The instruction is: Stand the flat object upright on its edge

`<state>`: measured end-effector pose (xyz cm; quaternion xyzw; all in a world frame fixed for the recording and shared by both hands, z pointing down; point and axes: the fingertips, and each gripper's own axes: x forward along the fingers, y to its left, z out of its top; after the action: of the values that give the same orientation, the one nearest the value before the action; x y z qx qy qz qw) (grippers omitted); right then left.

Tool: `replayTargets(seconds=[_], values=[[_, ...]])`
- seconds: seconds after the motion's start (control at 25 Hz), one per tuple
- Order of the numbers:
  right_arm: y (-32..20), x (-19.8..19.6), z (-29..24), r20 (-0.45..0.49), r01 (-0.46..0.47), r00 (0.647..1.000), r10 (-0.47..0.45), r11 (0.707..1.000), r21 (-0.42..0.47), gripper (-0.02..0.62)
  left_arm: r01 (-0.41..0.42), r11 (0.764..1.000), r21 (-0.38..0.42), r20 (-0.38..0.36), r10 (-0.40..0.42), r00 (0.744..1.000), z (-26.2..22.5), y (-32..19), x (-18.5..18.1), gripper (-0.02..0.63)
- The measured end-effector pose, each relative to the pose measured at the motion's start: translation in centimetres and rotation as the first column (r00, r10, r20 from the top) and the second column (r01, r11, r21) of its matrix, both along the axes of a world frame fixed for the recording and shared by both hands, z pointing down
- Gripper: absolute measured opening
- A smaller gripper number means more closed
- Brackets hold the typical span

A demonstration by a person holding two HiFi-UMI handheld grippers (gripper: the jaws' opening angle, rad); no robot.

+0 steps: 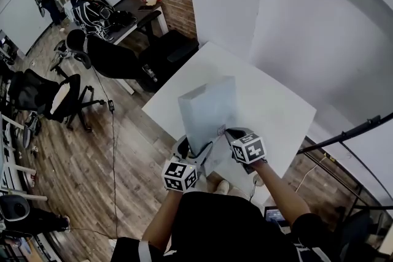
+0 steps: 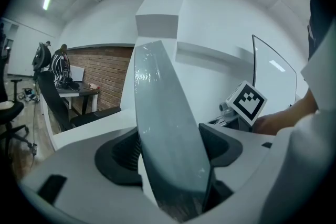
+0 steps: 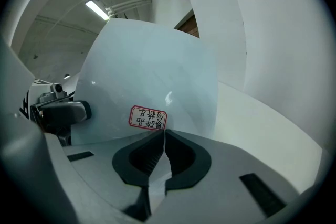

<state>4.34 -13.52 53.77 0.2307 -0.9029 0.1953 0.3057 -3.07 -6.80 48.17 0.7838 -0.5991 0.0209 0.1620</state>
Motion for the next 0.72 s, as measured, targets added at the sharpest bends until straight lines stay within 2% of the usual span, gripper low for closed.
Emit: replayTargets(seconds=[0.12,0.36,0.72], values=[[-1.0,0.3,-0.1,-0.005,-0.014,1.000,0.014,1.000,0.016,0.043,-0.022,1.000,0.009,0.046,0.021,0.999,0.1,-1.0,0.3,0.347],[-3.3,-0.2,-0.1,-0.006,-0.047,0.999,0.047,0.999,0.027,0.043,-0.032,0.999,0.010,0.017,0.032,0.999,0.1,-3.4,-0.4,0.347],[-6.6,-0.4,-0.1,-0.008,-0.109,0.994,0.110,0.994,0.030,0.043,-0.042,0.999,0.021,0.058,0.041,0.997,0.3,-6.6,-0.5,0.347]])
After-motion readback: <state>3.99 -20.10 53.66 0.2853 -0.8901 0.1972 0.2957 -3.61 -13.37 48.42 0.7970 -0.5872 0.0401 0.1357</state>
